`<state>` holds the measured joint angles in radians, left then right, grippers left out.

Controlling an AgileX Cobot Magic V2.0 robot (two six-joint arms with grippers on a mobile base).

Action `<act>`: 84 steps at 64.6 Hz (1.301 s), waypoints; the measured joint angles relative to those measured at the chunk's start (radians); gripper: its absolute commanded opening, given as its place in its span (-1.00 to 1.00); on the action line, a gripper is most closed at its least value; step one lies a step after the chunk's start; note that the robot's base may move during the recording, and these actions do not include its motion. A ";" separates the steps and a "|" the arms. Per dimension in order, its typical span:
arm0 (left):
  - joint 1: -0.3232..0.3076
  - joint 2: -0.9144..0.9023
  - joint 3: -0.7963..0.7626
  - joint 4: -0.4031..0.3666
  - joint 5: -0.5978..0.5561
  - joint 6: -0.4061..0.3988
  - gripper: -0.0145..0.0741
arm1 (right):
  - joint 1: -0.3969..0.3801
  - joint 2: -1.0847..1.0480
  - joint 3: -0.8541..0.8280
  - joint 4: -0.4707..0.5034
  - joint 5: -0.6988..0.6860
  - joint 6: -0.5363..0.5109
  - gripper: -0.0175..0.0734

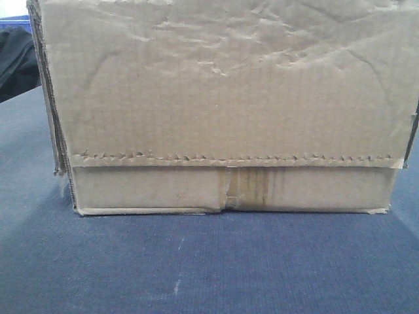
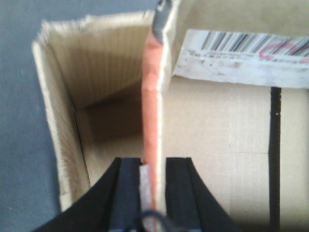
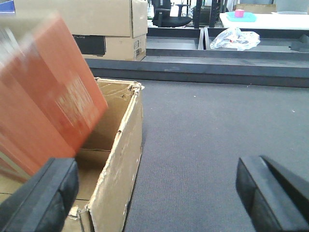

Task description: Stack two boxes on right shelf middle

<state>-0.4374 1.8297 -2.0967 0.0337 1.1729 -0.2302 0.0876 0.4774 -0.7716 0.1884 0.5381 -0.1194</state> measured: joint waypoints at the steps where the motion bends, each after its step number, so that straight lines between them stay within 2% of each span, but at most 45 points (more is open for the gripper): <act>1: 0.000 0.004 0.000 0.000 0.000 -0.002 -0.92 | 0.000 0.000 0.000 0.001 0.000 0.000 0.64; 10: 0.000 0.028 0.000 -0.002 0.004 -0.004 -0.91 | 0.000 0.000 0.000 0.002 0.000 0.000 0.64; 14: 0.000 0.028 0.000 -0.002 0.004 -0.005 -0.78 | 0.000 0.000 0.000 0.005 0.000 0.000 0.64; 18: 0.000 0.028 0.000 -0.002 0.004 -0.005 -0.55 | 0.000 0.000 0.000 0.007 0.000 0.000 0.64; 28: 0.000 0.028 0.000 -0.006 0.002 -0.006 0.30 | 0.004 0.000 0.000 0.010 0.000 0.000 0.64; 35: 0.000 0.028 -0.001 -0.017 0.002 -0.007 0.71 | 0.004 0.000 0.000 0.010 0.000 0.000 0.64; 52: 0.000 -0.039 -0.052 -0.008 0.032 -0.009 0.68 | 0.006 0.002 -0.046 0.010 0.022 0.000 0.64; 56: 0.000 -0.063 -0.071 0.023 0.036 -0.006 0.68 | 0.008 0.012 -0.077 0.010 0.025 0.000 0.64; 66: 0.000 -0.113 -0.085 0.159 0.049 0.023 0.68 | 0.038 0.098 -0.197 0.010 0.077 0.000 0.64; 69: 0.007 -0.121 -0.085 0.169 0.051 0.038 0.68 | 0.047 0.144 -0.239 0.010 0.100 0.000 0.64; 76: 0.046 -0.128 -0.085 0.135 0.056 0.061 0.68 | 0.061 0.245 -0.337 0.010 0.164 0.000 0.64; 84: 0.112 -0.136 -0.085 0.045 0.056 0.086 0.68 | 0.075 0.387 -0.449 -0.009 0.249 0.000 0.64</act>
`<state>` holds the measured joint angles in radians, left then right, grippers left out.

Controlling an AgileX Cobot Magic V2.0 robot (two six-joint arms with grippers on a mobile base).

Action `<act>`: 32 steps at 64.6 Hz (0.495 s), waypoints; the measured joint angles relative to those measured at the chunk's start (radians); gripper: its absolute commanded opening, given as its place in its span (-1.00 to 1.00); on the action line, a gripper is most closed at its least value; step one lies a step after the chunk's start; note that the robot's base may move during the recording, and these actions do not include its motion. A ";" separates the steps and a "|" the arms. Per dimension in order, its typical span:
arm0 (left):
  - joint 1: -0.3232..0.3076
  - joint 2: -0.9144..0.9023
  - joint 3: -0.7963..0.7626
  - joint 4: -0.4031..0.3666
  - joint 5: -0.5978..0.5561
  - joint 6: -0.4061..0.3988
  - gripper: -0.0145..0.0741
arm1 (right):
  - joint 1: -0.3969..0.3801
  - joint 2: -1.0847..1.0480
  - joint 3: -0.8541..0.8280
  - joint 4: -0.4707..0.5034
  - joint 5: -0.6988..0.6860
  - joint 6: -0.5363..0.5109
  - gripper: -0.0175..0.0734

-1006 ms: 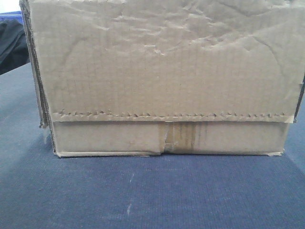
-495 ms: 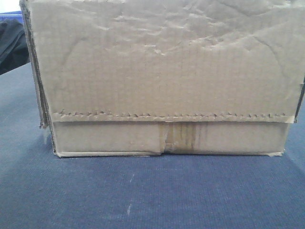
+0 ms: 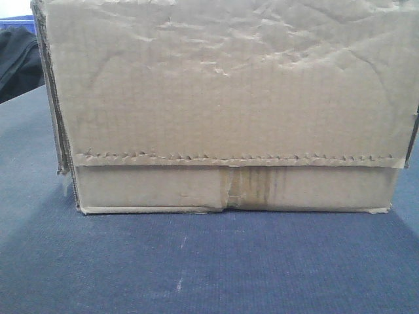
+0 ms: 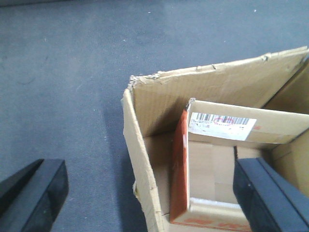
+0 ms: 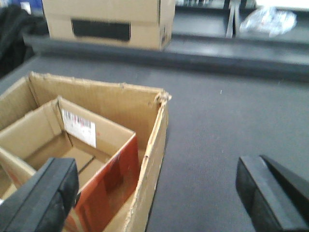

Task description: Stack two boxes on right shelf middle

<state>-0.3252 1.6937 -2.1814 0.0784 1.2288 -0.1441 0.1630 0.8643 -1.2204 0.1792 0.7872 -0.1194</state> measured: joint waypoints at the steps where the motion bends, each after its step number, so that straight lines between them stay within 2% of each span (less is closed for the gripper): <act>1: 0.005 -0.002 0.000 -0.009 0.000 0.000 0.68 | 0.002 0.014 -0.011 -0.002 0.009 0.000 0.64; 14: 0.027 -0.035 0.098 -0.052 0.000 0.021 0.68 | 0.006 0.215 -0.128 -0.011 0.139 0.000 0.64; 32: 0.027 -0.040 0.356 -0.122 0.000 0.024 0.68 | 0.020 0.412 -0.144 -0.011 0.204 0.000 0.64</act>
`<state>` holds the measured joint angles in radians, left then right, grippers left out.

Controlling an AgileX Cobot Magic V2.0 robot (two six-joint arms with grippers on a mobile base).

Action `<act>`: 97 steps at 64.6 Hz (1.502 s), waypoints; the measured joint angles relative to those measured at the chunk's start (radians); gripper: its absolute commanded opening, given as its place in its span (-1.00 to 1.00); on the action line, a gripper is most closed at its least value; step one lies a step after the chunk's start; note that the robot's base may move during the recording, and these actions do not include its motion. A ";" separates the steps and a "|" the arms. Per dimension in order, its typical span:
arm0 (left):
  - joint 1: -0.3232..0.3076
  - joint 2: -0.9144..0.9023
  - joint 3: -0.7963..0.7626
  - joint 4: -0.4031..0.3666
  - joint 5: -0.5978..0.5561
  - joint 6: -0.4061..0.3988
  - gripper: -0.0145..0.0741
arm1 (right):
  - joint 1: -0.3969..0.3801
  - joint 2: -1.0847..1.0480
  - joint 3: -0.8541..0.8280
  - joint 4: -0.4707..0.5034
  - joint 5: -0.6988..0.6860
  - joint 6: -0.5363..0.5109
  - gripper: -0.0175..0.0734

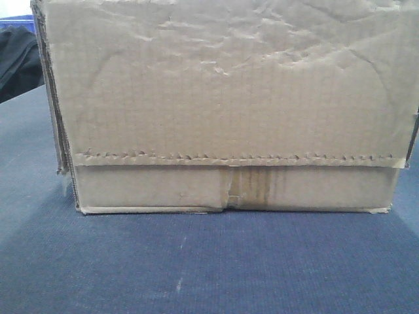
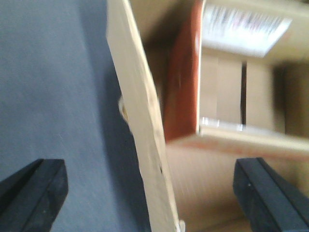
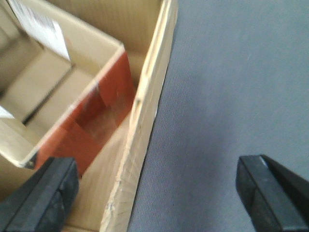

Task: Stack two boxes on right shelf middle
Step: 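Lift the stacked boxes off the table with both grippers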

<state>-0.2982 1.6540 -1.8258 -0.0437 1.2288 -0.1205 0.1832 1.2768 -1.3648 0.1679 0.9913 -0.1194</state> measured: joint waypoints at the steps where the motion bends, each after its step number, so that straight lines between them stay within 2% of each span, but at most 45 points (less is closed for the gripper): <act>1: 0.000 0.000 0.013 -0.003 0.000 0.000 0.68 | 0.003 0.012 0.000 0.000 0.004 0.000 0.64; 31: -0.020 0.044 0.144 -0.012 -0.002 0.002 0.68 | 0.026 0.219 0.000 -0.002 0.015 0.000 0.64; 36: -0.020 0.059 0.156 -0.003 -0.003 0.002 0.60 | 0.026 0.241 0.000 -0.002 0.011 0.002 0.58; 41: -0.020 0.071 0.163 0.002 -0.004 0.002 0.37 | 0.026 0.260 0.000 -0.002 0.009 0.002 0.42; 49: -0.020 0.072 0.165 0.002 -0.004 0.002 -0.39 | 0.026 0.270 0.000 -0.002 0.008 0.002 -0.19; 54: -0.023 0.072 0.165 -0.013 -0.004 0.002 -0.92 | 0.029 0.270 0.000 0.009 0.008 0.002 -0.67; 58: -0.029 0.072 0.165 -0.018 -0.006 0.002 -0.92 | 0.032 0.270 0.000 0.027 0.008 0.002 -1.00; 78: -0.031 0.072 0.165 -0.009 -0.010 -0.038 -0.92 | 0.033 0.266 0.000 0.029 0.014 0.012 -0.95; 97: -0.031 -0.023 0.138 -0.016 0.002 -0.063 -0.92 | 0.033 0.138 -0.048 0.031 0.059 0.027 -0.95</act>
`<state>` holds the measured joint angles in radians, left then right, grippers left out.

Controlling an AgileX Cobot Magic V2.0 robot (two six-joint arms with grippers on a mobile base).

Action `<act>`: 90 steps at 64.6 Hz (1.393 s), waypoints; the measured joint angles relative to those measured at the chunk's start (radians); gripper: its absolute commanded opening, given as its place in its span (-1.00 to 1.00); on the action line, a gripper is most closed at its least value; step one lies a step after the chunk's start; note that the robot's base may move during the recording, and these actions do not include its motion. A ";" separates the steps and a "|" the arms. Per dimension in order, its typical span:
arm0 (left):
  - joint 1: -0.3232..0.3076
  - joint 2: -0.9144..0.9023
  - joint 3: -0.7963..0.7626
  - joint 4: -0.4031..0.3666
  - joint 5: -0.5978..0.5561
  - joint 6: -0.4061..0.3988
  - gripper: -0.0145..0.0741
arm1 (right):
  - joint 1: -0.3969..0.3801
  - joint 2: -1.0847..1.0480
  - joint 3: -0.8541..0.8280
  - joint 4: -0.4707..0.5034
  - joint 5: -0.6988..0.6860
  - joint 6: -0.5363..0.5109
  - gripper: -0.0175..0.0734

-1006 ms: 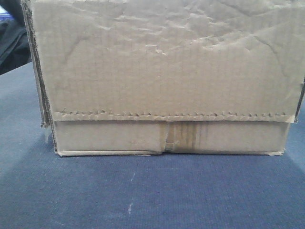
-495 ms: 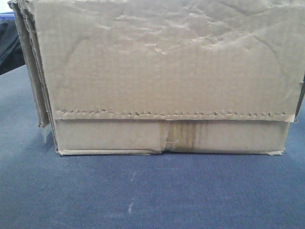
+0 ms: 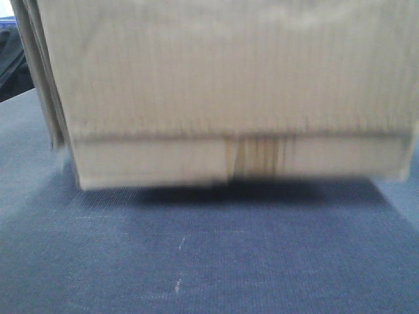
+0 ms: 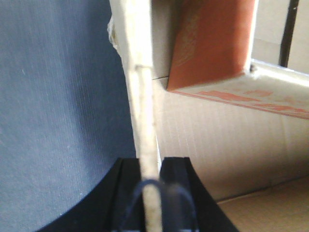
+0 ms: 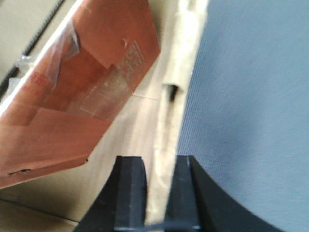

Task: Stack two boxes on right shelf middle
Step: 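Lift the stacked boxes off the table with both grippers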

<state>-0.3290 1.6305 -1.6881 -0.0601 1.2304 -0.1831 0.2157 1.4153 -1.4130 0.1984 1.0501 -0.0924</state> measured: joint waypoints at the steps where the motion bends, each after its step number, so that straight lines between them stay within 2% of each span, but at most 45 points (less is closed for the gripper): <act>1: 0.000 -0.007 -0.008 0.000 0.002 0.000 -0.92 | 0.000 -0.007 -0.008 -0.002 0.002 0.000 -0.95; 22: 0.000 -0.137 -0.261 0.019 0.021 -0.001 -0.92 | 0.000 -0.131 -0.219 -0.002 0.008 0.014 -0.95; 37: 0.000 -0.160 -0.405 0.021 0.029 -0.001 -0.92 | 0.000 -0.168 -0.327 0.002 0.004 0.014 -0.95; 90: 0.000 -0.161 -0.409 0.019 0.046 -0.001 -0.92 | 0.000 -0.169 -0.338 0.003 0.018 0.016 -0.95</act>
<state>-0.3290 1.4693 -2.0975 -0.0409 1.2769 -0.1837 0.2157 1.2467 -1.7506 0.2010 1.0679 -0.0759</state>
